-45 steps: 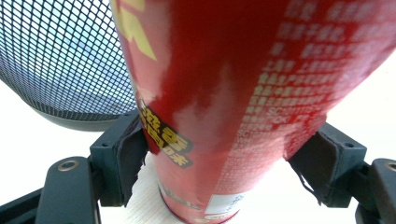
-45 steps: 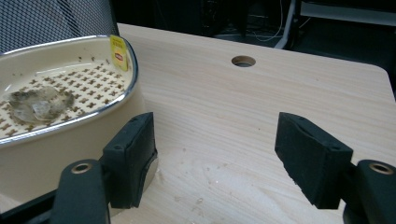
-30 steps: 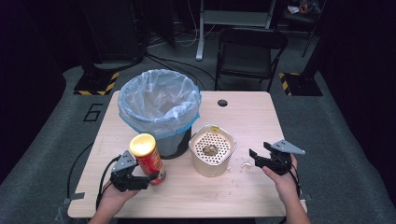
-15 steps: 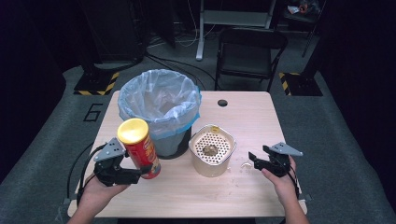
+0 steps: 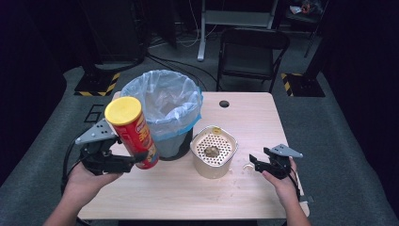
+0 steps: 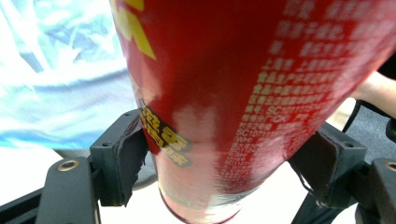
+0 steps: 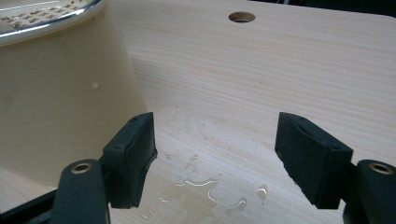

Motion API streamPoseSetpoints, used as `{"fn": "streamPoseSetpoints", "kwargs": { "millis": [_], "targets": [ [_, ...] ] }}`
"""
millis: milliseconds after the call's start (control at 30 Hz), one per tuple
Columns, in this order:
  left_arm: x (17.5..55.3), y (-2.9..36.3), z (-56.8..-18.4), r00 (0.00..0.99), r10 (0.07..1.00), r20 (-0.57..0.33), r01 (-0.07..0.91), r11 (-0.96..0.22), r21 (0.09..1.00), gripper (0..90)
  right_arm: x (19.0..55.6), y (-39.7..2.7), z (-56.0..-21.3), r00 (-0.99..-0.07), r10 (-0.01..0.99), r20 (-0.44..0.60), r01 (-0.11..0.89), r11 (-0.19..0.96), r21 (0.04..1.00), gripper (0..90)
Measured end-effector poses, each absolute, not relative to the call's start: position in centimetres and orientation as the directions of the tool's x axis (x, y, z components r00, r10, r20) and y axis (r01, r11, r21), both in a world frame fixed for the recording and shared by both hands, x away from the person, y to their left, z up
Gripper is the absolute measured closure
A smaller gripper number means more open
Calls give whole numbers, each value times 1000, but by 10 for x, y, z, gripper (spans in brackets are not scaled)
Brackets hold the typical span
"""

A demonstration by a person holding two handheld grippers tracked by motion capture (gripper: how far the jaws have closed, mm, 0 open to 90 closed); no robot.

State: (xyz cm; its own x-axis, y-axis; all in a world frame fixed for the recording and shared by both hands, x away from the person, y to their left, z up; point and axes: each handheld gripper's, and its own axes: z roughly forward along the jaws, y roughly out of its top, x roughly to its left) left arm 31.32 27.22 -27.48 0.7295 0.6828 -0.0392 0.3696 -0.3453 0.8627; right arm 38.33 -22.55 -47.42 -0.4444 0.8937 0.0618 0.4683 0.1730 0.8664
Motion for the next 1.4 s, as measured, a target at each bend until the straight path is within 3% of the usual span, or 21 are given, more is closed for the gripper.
{"fn": "streamPoseSetpoints", "kwargs": {
  "millis": [867,1033,1400],
  "targets": [
    [341,265,-201,736,677,-22,350,-352,868,234,384,-225,-477,-444,895,53,475,184,861,284],
    [367,261,-185,715,699,-14,349,-339,874,234,385,-225,-478,-444,895,50,477,189,858,284],
    [418,255,-185,649,759,-52,405,-287,868,234,386,-226,-479,-446,893,58,478,183,859,284]
  ]
}}
